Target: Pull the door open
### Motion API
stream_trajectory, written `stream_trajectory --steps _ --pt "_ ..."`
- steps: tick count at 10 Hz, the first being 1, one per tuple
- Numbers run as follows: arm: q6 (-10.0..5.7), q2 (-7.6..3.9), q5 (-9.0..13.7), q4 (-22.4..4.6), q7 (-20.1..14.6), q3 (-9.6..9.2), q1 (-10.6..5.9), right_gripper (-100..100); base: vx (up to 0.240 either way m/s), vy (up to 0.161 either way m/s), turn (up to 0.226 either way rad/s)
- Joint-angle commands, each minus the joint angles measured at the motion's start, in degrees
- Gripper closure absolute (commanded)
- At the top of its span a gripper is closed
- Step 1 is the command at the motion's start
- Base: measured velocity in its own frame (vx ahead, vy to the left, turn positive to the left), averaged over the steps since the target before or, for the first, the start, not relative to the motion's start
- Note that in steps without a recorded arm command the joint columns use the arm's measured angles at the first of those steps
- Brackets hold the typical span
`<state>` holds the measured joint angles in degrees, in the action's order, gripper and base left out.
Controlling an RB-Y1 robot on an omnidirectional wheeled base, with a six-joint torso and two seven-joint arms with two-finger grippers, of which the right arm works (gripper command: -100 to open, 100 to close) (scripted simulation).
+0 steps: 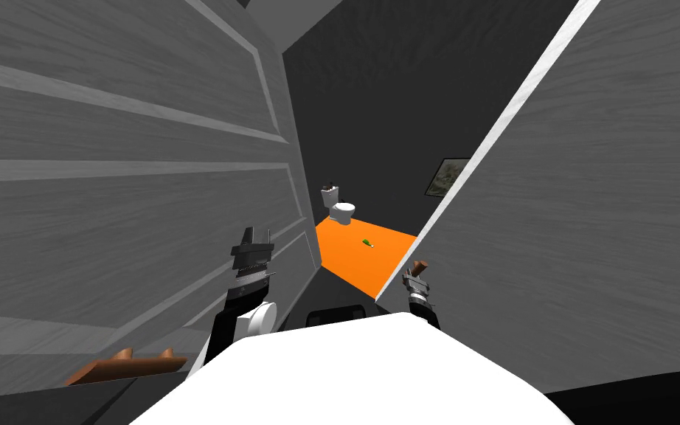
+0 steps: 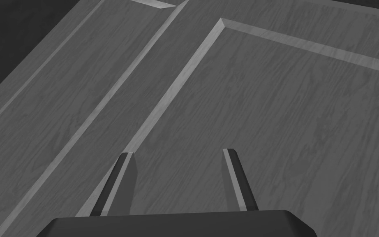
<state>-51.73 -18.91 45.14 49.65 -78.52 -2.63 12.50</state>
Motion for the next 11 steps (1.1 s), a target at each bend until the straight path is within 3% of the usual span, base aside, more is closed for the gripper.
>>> stream_trajectory --steps 1,4,11 --pt "0.03 0.08 -0.1 0.0 0.1 -0.09 0.04 100 -0.022 0.0 0.019" --pt "0.03 0.08 -0.1 0.0 0.1 -0.09 0.04 100 -0.006 0.002 0.002" --pt "0.66 -1.84 -2.5 2.7 -3.0 -4.86 1.38 100 -0.193 0.008 0.057"
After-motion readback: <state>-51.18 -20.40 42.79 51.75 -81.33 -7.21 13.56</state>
